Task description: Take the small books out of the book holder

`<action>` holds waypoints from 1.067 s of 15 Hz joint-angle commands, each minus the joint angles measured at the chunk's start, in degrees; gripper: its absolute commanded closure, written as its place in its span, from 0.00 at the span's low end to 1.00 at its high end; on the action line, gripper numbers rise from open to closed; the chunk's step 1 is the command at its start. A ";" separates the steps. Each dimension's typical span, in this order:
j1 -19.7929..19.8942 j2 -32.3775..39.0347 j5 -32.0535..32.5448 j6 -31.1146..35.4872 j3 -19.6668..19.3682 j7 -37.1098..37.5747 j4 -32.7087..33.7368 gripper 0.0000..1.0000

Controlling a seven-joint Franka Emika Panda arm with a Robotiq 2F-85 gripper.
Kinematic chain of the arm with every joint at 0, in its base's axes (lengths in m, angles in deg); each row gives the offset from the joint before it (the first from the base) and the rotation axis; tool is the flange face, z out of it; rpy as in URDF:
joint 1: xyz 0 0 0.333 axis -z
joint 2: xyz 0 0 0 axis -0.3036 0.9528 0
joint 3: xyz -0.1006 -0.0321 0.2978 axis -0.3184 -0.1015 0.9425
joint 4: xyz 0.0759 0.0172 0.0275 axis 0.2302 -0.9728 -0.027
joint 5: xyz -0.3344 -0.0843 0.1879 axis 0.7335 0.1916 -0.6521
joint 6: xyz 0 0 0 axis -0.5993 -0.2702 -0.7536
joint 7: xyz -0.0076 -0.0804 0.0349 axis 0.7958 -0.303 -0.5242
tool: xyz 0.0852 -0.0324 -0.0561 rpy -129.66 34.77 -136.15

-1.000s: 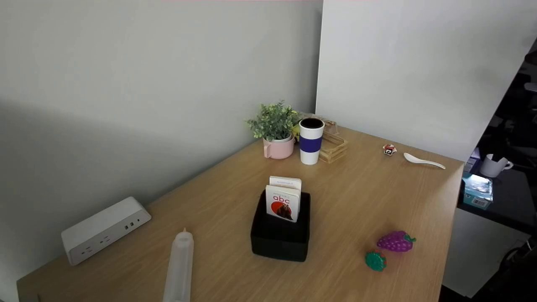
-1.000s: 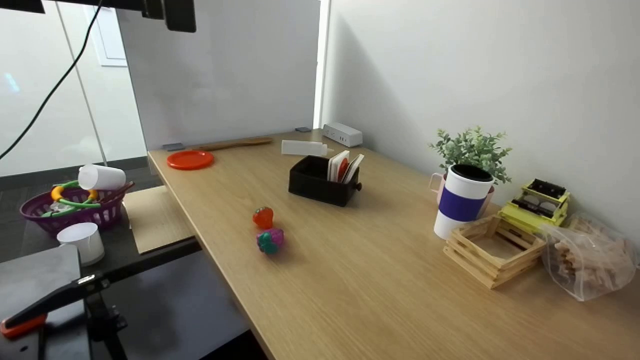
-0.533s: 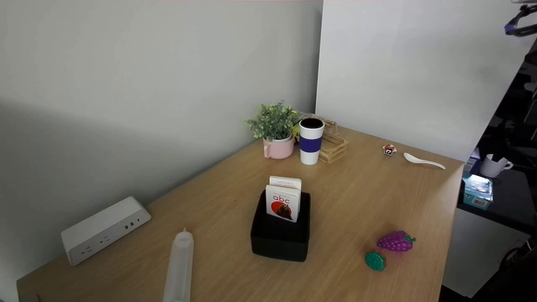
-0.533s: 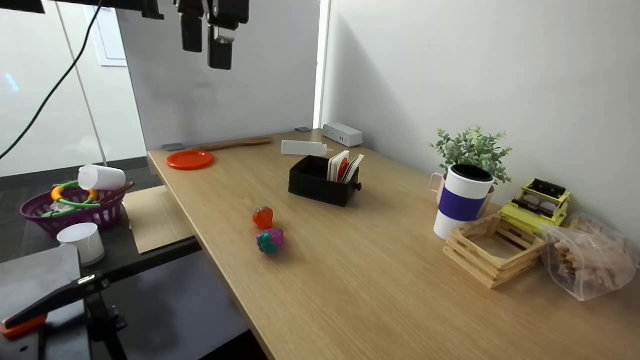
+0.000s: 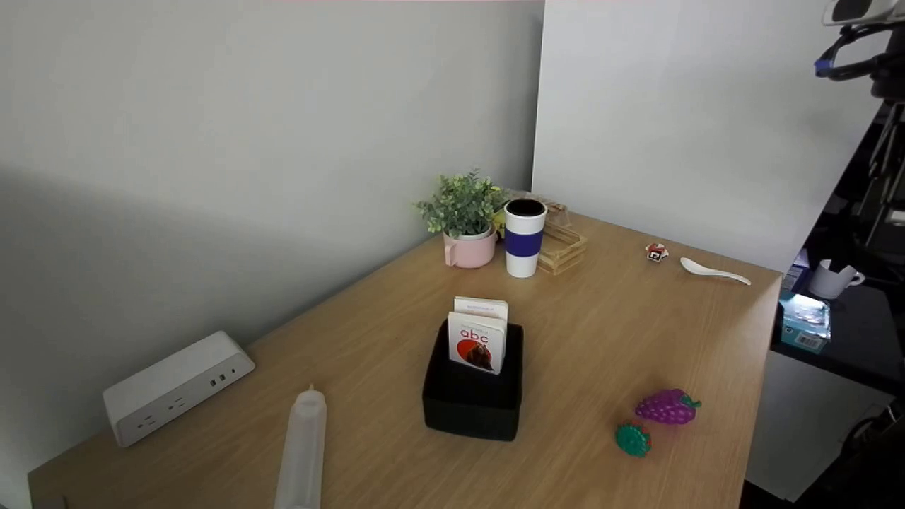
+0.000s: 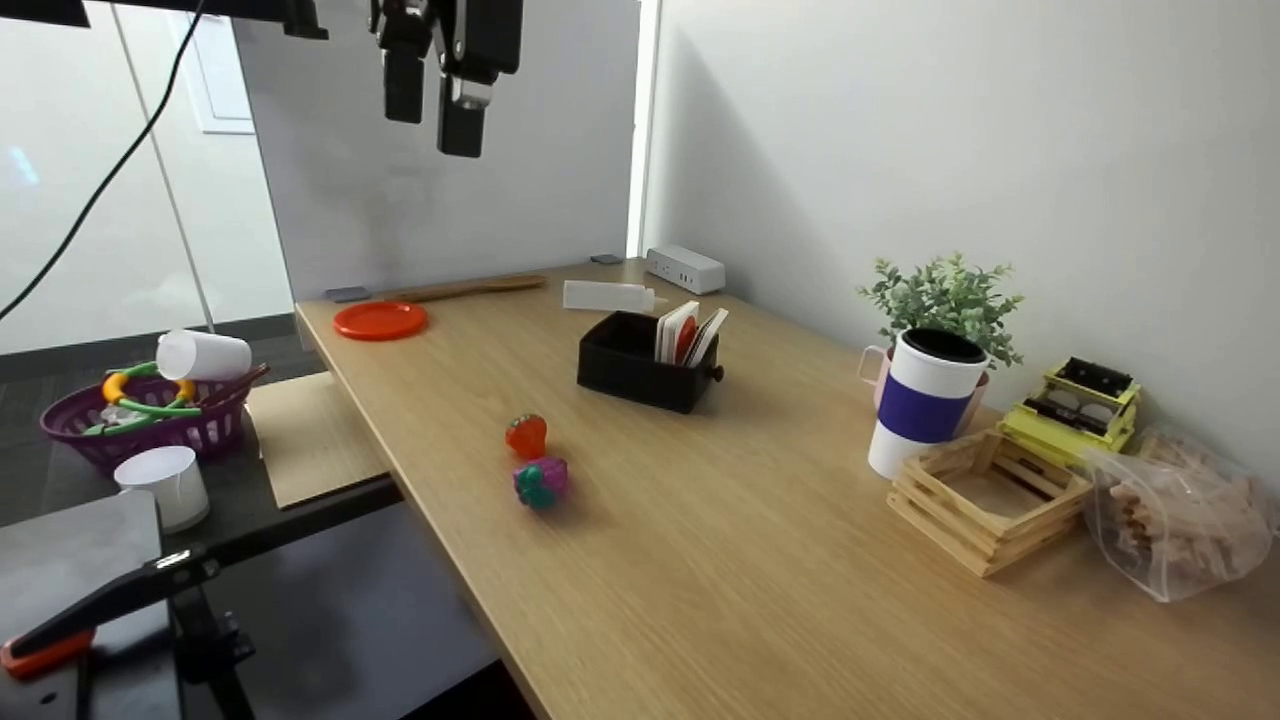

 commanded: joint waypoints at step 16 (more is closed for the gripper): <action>-0.80 23.39 -1.03 23.94 4.89 4.21 9.93 0.00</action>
